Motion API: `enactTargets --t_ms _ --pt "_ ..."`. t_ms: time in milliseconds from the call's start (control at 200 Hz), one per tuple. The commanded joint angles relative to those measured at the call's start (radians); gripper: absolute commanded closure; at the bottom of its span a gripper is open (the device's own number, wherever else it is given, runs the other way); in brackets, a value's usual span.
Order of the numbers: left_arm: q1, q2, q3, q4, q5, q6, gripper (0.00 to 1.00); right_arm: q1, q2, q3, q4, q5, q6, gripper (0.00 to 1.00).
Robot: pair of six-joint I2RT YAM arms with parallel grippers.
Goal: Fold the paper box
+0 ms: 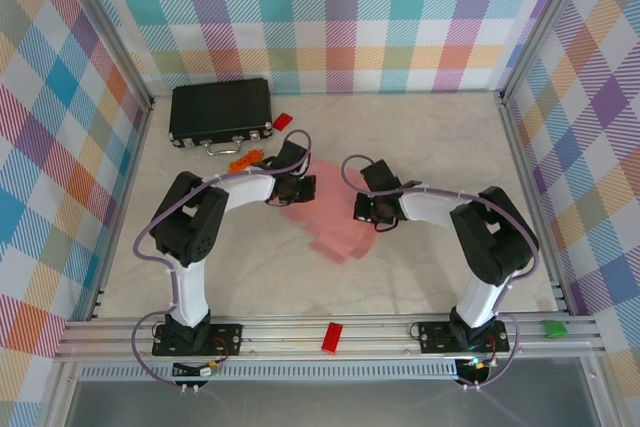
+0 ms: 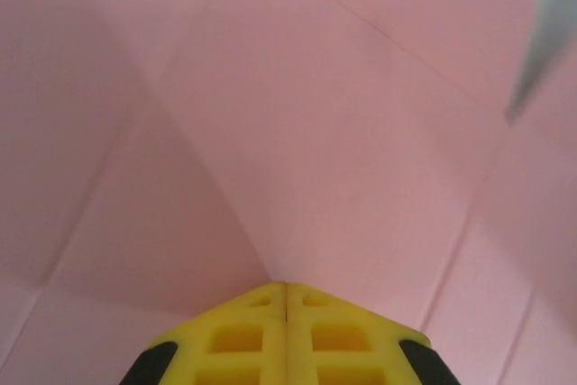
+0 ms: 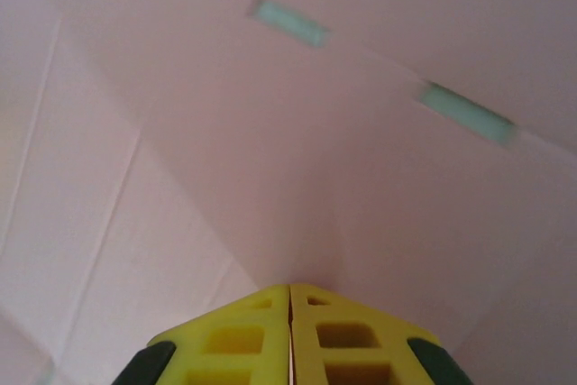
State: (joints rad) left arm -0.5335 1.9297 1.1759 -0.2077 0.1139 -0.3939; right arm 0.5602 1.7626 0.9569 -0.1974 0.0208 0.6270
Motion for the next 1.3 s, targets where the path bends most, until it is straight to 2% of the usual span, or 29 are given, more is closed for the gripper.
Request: enactTargets --t_ms 0,165,305,435,615,820,955,1100,1295 --pt "-0.048 -0.046 -0.111 -0.030 0.118 -0.095 1.00 -0.015 0.108 0.095 -0.039 0.061 -0.067 0.90" --pt "-0.104 -0.093 -0.181 0.017 0.142 -0.176 1.00 -0.024 0.218 0.256 -0.064 0.025 -0.123 0.89" --pt "-0.153 -0.092 -0.157 0.040 0.178 -0.198 1.00 -0.025 0.288 0.372 -0.086 -0.020 -0.152 0.88" --pt "-0.166 -0.115 -0.119 0.045 0.192 -0.204 1.00 -0.025 0.281 0.436 -0.112 -0.038 -0.162 0.86" --pt "-0.163 -0.171 -0.077 0.004 0.125 -0.176 0.98 -0.025 0.168 0.404 -0.123 -0.022 -0.161 0.84" --pt "-0.121 -0.147 -0.080 -0.012 0.056 -0.122 0.97 -0.025 0.103 0.318 -0.127 -0.004 -0.126 0.83" --pt "-0.072 -0.100 -0.083 0.000 0.059 -0.066 1.00 -0.028 0.115 0.288 -0.120 0.007 -0.112 0.87" --pt "-0.062 -0.071 -0.083 -0.025 0.037 -0.033 1.00 -0.035 0.157 0.296 -0.114 0.013 -0.110 0.91" --pt "-0.071 -0.111 -0.165 -0.028 0.073 -0.086 1.00 -0.036 0.250 0.355 -0.116 -0.034 -0.125 0.94"
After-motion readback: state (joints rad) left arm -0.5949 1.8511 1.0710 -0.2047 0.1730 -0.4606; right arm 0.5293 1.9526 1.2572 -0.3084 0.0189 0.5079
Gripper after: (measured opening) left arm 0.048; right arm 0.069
